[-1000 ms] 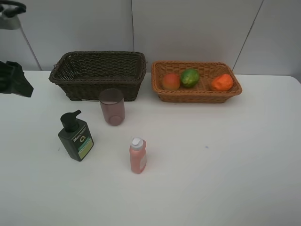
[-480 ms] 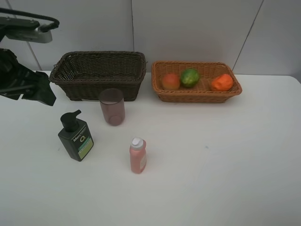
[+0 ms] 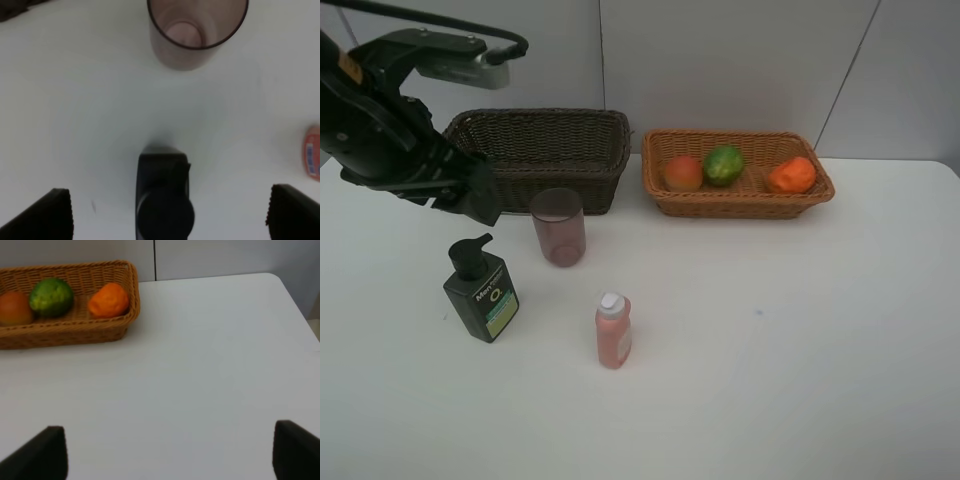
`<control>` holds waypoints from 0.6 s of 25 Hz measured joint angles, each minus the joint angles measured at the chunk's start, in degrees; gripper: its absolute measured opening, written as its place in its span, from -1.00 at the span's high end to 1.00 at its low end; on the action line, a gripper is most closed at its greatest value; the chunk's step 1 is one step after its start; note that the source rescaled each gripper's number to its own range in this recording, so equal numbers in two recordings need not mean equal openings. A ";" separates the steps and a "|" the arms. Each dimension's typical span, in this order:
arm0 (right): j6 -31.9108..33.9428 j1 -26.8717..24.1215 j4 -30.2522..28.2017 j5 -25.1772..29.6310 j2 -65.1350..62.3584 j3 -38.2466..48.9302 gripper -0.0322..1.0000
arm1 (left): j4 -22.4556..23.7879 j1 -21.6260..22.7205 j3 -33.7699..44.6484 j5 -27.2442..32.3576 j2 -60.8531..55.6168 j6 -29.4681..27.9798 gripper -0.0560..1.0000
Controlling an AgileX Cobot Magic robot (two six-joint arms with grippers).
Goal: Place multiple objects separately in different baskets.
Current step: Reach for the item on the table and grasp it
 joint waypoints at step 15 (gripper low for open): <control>0.00 0.00 0.00 0.00 0.00 0.00 -0.36 | 6.83 -5.23 -4.22 4.71 7.12 -7.07 -1.00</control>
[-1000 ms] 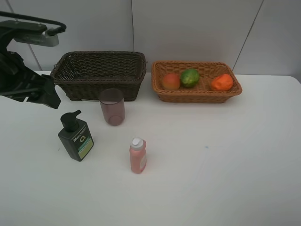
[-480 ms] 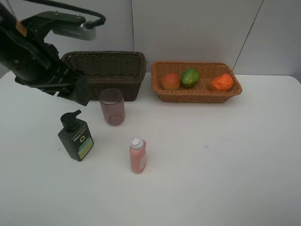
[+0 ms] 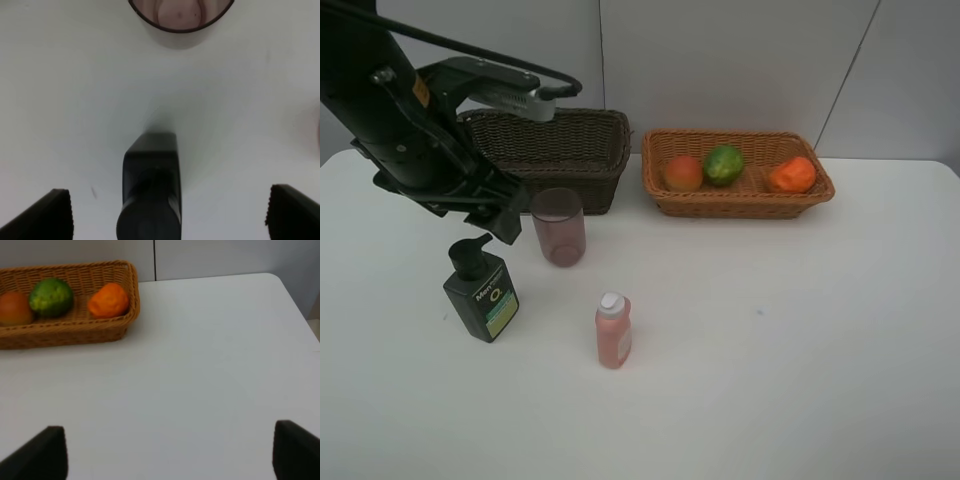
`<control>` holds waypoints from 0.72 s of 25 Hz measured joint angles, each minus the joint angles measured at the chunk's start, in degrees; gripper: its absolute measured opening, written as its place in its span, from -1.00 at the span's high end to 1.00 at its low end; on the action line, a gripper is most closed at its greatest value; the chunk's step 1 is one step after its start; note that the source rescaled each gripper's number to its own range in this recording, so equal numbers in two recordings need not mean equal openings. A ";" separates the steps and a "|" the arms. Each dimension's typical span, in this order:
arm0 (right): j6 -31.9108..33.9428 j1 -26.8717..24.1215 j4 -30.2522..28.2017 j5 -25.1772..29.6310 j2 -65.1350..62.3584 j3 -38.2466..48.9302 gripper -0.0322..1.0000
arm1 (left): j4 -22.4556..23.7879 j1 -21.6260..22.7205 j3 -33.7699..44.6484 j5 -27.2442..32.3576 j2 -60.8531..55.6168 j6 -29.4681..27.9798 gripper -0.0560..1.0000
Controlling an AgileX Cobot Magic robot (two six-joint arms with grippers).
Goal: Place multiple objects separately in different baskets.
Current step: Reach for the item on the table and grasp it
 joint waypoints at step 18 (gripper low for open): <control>0.00 0.00 0.00 0.00 0.00 0.00 -0.36 | 0.56 0.00 4.00 -2.65 0.00 -1.23 -1.00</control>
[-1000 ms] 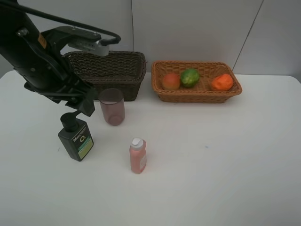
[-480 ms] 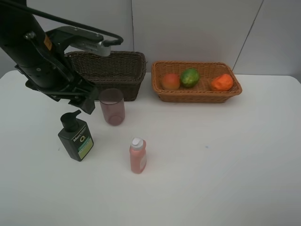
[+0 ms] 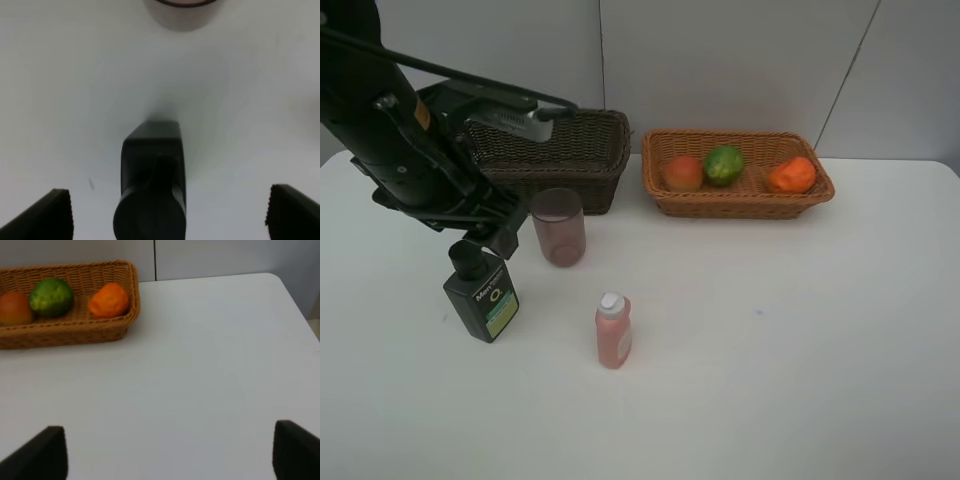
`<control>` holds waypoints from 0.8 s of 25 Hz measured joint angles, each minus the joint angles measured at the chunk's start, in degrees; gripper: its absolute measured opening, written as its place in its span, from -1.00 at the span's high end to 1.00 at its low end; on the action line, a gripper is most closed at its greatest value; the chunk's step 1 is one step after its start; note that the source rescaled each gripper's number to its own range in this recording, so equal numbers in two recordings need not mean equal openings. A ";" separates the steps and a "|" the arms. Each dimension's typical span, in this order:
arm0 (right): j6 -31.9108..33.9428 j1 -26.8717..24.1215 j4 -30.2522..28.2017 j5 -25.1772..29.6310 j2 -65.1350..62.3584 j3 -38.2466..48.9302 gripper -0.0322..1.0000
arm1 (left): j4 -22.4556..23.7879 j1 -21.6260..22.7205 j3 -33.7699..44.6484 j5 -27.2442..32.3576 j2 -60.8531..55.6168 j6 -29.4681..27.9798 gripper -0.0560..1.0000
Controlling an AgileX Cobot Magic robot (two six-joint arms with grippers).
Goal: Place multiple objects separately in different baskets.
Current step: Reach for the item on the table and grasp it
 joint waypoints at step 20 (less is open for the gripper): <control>0.00 0.00 0.00 0.00 0.00 0.00 -0.36 | 1.33 2.04 6.58 -11.91 4.88 -5.89 -1.00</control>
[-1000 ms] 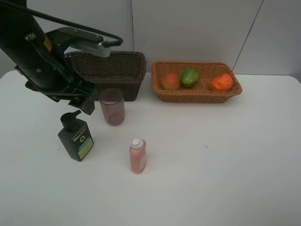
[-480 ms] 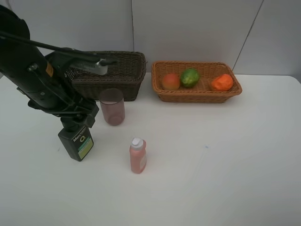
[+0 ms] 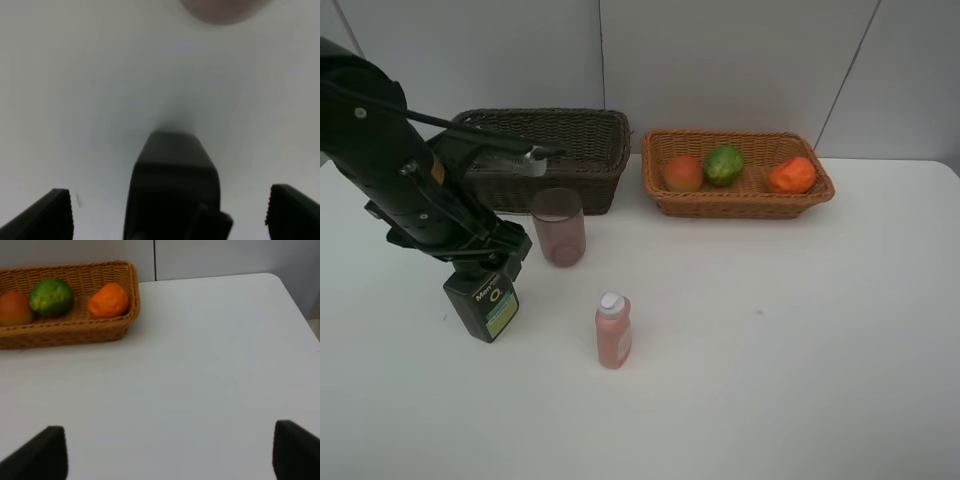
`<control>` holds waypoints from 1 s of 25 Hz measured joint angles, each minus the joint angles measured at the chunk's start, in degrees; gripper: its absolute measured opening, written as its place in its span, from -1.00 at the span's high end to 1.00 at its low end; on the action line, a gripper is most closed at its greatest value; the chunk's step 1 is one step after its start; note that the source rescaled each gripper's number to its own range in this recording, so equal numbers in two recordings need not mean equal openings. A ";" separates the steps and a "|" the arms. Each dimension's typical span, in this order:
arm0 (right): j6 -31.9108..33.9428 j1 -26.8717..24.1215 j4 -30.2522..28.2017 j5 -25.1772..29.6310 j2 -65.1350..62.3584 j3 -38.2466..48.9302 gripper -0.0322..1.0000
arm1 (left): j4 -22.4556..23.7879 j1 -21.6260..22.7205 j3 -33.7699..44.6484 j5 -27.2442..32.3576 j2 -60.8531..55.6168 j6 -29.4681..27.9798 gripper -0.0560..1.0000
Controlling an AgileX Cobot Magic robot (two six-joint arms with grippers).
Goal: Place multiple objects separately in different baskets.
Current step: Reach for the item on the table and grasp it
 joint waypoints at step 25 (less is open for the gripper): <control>0.00 0.00 0.00 0.00 0.00 0.00 -0.36 | -1.22 0.00 0.13 -4.87 3.17 -0.78 -0.97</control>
